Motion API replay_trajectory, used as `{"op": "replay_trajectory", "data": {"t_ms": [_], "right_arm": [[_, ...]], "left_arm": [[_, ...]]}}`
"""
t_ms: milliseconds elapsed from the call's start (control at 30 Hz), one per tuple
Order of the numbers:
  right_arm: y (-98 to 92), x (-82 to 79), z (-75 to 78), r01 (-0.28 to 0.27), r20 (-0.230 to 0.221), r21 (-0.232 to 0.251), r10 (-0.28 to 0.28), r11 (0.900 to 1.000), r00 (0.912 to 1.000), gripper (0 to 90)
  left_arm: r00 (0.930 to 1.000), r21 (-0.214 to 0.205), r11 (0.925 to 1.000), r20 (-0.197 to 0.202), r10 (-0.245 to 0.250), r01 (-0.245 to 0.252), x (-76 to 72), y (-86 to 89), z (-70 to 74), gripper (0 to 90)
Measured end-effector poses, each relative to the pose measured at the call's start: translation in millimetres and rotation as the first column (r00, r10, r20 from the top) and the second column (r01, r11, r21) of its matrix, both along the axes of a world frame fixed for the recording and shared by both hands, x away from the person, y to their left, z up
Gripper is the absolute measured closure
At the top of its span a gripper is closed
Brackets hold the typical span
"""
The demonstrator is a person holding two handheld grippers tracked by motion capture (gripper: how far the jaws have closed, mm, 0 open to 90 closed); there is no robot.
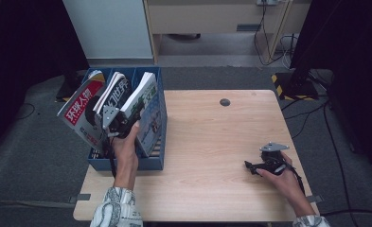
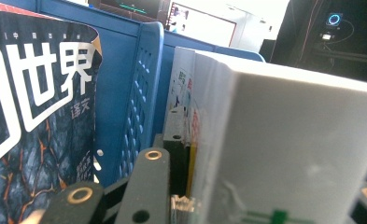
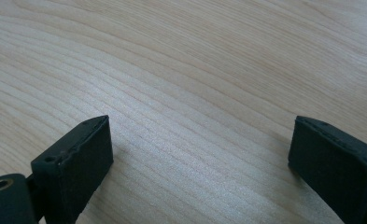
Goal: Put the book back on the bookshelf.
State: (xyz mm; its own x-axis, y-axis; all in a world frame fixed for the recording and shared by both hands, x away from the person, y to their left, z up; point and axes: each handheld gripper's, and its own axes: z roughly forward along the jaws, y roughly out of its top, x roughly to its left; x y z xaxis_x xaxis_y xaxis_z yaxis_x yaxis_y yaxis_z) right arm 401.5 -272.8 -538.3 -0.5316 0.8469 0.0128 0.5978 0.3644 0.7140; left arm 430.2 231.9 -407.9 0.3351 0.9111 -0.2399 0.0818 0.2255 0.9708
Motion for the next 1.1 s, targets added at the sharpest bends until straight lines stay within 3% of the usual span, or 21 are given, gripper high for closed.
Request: {"op": "replay_trajectory", "data": {"t_ms": [400,467,767,1033,1100], "right_arm": [[0.0,-0.2,0.0,0.001,0.0,0.0,-0.001,1.0,1.0,6.8],[0.1,-0.2,0.0,0.002,0.0,0.0,-0.002,1.0,1.0,6.8],[0.1,-0.2,0.0,0.002,0.0,0.0,-0.002,1.0,1.0,6.7],[0.1,-0.2,0.0,0.001,-0.001,0.001,-0.001,1.0,1.0,6.7],[0.1,-0.2,0.0,0.001,0.0,0.001,-0.001,1.0,1.0,6.7]], "left_arm": [[0.9998,0.002,0.9999,0.013,-0.016,0.016,-2.6,-4.3,-3.1,69.2],[0.9999,-0.009,0.9999,0.009,-0.012,0.012,-2.7,-4.7,-4.3,68.4],[0.9997,0.02,0.9998,-0.025,-0.004,0.004,-1.8,-6.3,-9.2,67.6],[0.9998,0.025,0.9997,-0.017,0.005,-0.004,-1.9,-4.9,-9.2,71.0],[0.9998,0.01,0.9999,-0.018,0.008,-0.008,-1.6,-4.6,-9.2,71.2]]}}
